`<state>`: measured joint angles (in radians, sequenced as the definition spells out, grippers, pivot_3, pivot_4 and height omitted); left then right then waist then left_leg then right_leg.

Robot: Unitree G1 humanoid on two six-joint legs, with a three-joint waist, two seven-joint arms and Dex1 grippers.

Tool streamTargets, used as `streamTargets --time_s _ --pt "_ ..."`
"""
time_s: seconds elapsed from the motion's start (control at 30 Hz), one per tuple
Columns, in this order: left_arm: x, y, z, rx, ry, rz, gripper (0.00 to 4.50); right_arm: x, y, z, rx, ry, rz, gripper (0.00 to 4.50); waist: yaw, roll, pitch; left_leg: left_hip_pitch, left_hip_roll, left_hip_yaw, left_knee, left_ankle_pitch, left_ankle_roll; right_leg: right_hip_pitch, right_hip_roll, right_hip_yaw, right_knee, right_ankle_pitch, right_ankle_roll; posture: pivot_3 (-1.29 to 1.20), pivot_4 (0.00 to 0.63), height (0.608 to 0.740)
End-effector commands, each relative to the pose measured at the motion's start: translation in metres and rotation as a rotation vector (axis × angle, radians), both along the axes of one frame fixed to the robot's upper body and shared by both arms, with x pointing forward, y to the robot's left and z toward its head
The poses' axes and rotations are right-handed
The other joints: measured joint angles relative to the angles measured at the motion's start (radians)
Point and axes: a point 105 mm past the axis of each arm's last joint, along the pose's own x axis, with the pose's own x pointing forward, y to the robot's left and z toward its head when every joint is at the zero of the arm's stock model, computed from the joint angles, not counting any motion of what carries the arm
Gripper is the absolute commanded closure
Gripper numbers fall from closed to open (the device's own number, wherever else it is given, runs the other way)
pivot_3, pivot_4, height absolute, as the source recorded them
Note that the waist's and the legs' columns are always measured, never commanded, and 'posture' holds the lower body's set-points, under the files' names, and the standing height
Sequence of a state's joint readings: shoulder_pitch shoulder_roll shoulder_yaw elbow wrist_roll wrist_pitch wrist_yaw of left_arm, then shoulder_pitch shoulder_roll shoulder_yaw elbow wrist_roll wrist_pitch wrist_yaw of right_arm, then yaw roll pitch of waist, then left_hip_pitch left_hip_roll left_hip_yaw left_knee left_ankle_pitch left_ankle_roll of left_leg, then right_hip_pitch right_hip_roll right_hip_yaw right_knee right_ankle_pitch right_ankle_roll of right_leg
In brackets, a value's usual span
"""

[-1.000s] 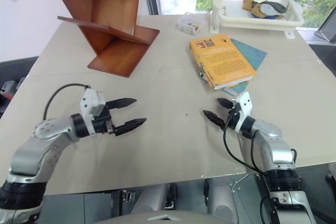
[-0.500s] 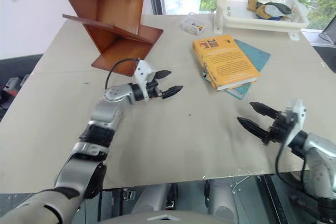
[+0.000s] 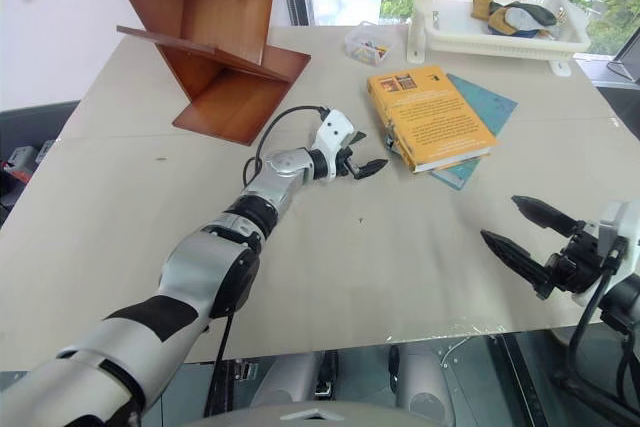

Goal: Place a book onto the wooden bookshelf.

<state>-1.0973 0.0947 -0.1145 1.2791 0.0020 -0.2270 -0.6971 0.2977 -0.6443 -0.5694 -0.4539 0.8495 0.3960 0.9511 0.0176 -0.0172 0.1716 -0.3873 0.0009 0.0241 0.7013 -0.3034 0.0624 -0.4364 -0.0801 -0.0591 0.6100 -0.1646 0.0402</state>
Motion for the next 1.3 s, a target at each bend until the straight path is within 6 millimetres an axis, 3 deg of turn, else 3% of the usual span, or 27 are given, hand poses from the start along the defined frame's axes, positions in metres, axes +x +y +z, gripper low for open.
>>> streamTargets --time_s 0.03,0.3,0.9,1.0,1.23,1.3 --pt "0.008 -0.007 0.021 -0.029 -0.054 0.04 0.08 -0.003 0.001 0.017 -0.017 -0.059 -0.013 0.0 0.0 0.0 0.0 0.0 0.0 0.0 0.0 0.0 0.0 0.0 0.0 0.0 0.0 0.0 0.0 0.0 0.15 0.707" --pt "0.007 -0.024 0.032 -0.146 -0.037 0.05 0.08 -0.002 0.0 0.019 -0.018 -0.061 -0.035 0.0 0.008 0.0 0.0 -0.002 0.0 -0.001 0.0 0.0 0.001 0.0 0.0 -0.001 -0.001 0.001 0.0 0.0 0.15 0.707" --pt "0.008 -0.028 0.023 -0.097 -0.049 0.099 0.08 0.0 0.0 0.024 -0.028 -0.069 -0.048 0.0 0.021 0.0 0.0 -0.002 -0.001 -0.001 0.001 -0.001 0.001 0.0 0.0 -0.001 -0.001 0.001 0.0 0.0 0.15 0.707" --pt "0.007 -0.029 0.022 -0.097 -0.045 0.093 0.94 0.0 0.0 0.023 -0.029 -0.066 -0.052 0.0 0.021 0.0 0.0 -0.002 -0.001 -0.001 0.001 -0.001 0.001 0.0 0.0 -0.001 -0.001 0.001 0.0 0.0 0.15 0.707" --pt "0.005 -0.03 0.027 -0.137 -0.025 0.055 4.23 -0.001 -0.001 0.022 -0.027 -0.067 -0.06 0.0 0.022 0.0 0.0 -0.002 -0.001 -0.001 0.001 -0.001 0.001 0.0 0.0 -0.001 -0.001 0.001 0.0 0.0 0.15 0.707" --pt "0.002 -0.03 0.024 -0.163 0.015 0.018 4.23 -0.001 -0.002 0.022 -0.028 -0.066 -0.064 0.0 0.021 0.0 0.0 -0.002 -0.001 -0.001 0.001 -0.001 0.001 0.0 0.0 -0.001 -0.001 0.001 0.0 0.0 0.15 0.707"
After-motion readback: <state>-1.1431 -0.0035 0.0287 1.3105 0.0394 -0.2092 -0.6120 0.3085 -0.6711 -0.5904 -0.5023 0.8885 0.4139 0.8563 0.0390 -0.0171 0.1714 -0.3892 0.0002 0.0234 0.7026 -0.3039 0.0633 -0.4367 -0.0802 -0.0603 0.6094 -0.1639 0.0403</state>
